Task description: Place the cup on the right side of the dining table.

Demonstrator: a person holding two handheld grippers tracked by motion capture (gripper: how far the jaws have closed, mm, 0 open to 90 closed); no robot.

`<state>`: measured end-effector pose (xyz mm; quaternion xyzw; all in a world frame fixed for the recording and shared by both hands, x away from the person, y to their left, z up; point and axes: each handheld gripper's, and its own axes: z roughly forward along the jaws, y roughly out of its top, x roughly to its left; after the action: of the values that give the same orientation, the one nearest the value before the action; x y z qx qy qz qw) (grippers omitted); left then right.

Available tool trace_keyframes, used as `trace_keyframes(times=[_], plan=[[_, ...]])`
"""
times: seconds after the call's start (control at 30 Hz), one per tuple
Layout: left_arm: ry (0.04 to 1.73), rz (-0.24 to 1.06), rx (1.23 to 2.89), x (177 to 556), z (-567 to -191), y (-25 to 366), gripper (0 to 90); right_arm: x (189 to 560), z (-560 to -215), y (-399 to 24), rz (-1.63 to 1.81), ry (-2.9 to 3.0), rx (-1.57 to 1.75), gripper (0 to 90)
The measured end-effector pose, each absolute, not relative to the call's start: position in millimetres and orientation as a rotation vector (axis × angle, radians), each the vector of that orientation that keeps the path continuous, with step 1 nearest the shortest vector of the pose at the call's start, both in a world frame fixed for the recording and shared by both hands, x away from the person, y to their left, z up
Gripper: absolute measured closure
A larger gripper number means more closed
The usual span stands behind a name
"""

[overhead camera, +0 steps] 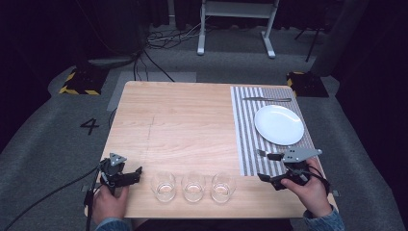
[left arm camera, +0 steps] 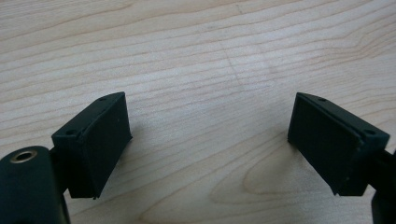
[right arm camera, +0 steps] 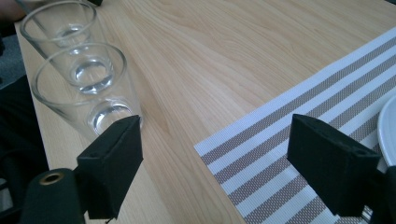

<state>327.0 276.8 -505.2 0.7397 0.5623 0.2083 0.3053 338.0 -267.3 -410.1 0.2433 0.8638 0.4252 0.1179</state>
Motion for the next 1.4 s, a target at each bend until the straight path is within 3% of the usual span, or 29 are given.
trace_keyframes(times=[0.63, 1.4], plan=[[1.491, 0.553, 1.957, 326.9, -505.1, 276.8, 13.4, 328.6, -395.0, -197.4, 1.307, 2.627, 0.452, 16.2], [1.492, 0.552, 1.956, 326.9, -505.1, 276.8, 13.4, 315.9, -429.8, -151.9, 1.352, 2.698, 0.37, 15.3]])
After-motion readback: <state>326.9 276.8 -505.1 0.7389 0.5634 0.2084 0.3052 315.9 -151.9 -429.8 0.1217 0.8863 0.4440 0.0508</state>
